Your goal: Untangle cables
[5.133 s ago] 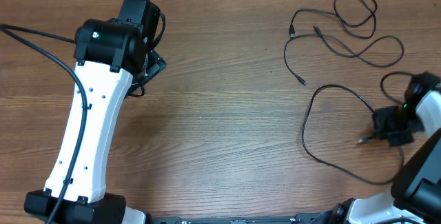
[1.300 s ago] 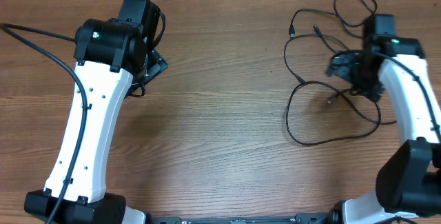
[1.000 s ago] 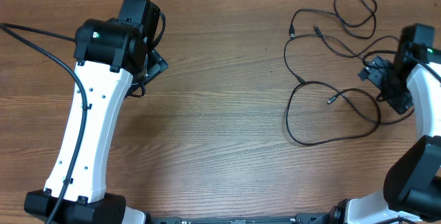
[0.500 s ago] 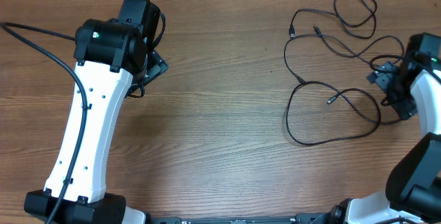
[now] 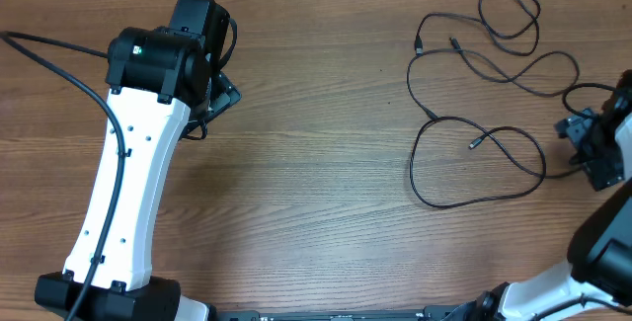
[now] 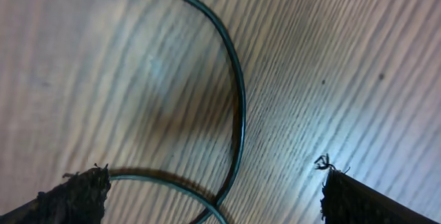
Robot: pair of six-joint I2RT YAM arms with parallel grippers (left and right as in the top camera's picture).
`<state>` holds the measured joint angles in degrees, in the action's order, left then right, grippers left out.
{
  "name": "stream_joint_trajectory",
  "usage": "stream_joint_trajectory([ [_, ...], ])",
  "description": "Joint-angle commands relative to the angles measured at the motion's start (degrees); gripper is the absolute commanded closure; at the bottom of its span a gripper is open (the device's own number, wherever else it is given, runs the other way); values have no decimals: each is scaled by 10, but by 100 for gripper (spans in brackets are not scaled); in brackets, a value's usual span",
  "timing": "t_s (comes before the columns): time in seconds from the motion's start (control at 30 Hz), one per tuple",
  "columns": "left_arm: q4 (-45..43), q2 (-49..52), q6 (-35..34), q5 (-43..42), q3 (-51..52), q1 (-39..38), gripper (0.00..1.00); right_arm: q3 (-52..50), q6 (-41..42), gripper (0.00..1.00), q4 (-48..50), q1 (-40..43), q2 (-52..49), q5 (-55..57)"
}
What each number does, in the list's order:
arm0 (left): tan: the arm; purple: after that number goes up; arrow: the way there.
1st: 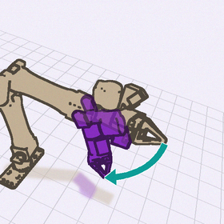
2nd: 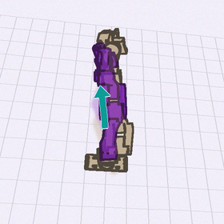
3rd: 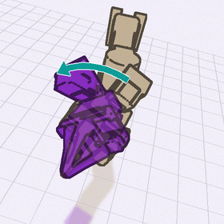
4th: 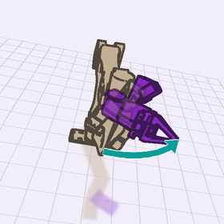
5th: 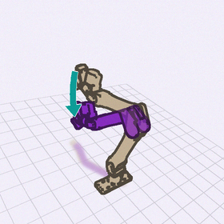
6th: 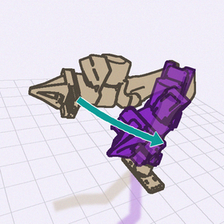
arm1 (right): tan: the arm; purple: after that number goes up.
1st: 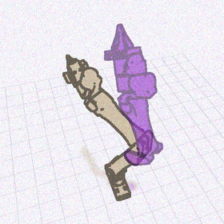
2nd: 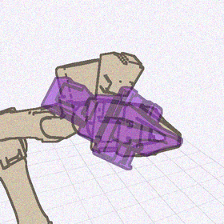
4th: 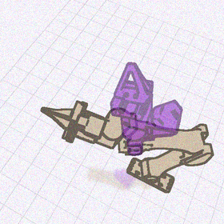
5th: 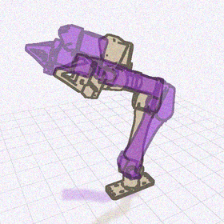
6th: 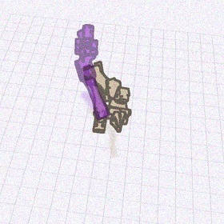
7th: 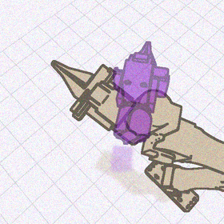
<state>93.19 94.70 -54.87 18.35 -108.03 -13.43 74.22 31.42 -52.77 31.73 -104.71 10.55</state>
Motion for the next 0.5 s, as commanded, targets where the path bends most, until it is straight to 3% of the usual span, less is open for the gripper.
stream_joint_trajectory([
  [0.0,0,5,11,-2,2,-1,0,-4,1,8,7,-1,-22,8],
  [0.03,0,5,11,-2,2,-1,0,-4,2,15,9,-1,-27,10],
  [0.27,2,5,11,-2,2,-1,0,-5,3,40,20,19,-54,8],
  [0.47,2,5,11,-2,2,-1,0,-11,3,51,24,33,-81,3],
])
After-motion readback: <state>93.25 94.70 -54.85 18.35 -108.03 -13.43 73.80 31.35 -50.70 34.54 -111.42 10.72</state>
